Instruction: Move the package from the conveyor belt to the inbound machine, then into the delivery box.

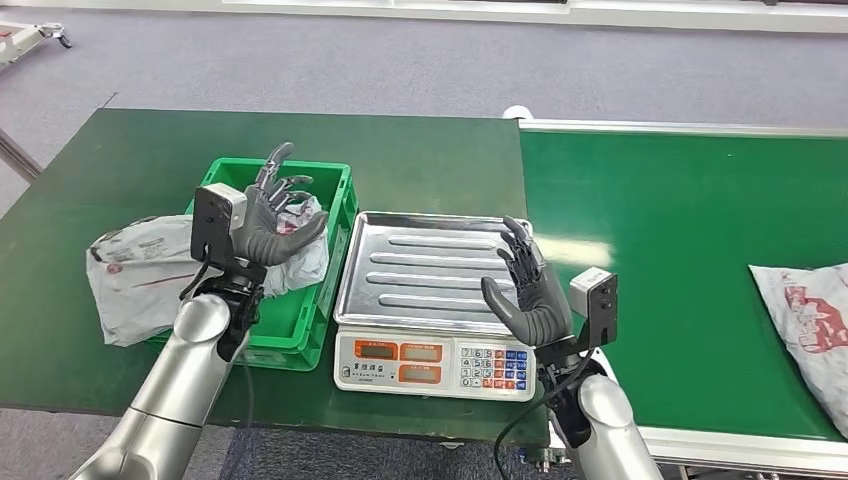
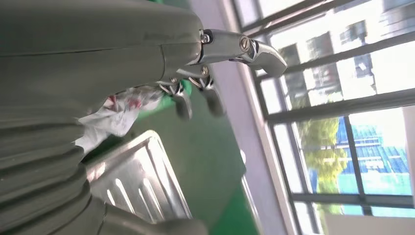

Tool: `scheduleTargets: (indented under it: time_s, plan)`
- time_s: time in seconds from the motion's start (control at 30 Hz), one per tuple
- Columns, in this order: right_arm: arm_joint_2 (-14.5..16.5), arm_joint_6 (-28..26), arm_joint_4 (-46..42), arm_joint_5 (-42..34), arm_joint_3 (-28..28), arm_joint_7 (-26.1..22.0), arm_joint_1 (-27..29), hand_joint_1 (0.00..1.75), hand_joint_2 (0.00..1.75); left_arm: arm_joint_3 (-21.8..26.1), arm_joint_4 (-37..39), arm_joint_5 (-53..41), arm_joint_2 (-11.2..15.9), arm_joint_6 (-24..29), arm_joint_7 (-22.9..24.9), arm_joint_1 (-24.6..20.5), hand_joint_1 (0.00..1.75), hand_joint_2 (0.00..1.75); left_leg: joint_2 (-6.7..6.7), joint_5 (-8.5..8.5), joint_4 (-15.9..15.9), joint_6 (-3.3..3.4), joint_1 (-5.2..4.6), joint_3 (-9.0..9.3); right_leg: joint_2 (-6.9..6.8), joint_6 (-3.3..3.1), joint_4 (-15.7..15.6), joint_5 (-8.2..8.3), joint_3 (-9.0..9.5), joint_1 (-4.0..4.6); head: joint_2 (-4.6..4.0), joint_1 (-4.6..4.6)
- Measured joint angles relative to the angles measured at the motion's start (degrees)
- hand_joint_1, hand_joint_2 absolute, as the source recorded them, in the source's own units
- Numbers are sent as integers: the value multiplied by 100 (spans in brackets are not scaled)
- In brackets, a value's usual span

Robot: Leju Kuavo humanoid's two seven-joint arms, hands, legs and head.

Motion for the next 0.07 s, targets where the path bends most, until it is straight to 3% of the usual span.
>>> scheduleTargets:
  time_s: [0.07]
  plan:
    - [-2,-10,50,-5,26,2,-38,0,175,46,-160,-330,-9,-2,-29,82,0,175,-7,1,1,0,0,-2,-9,0,0,-1,0,2,0,1]
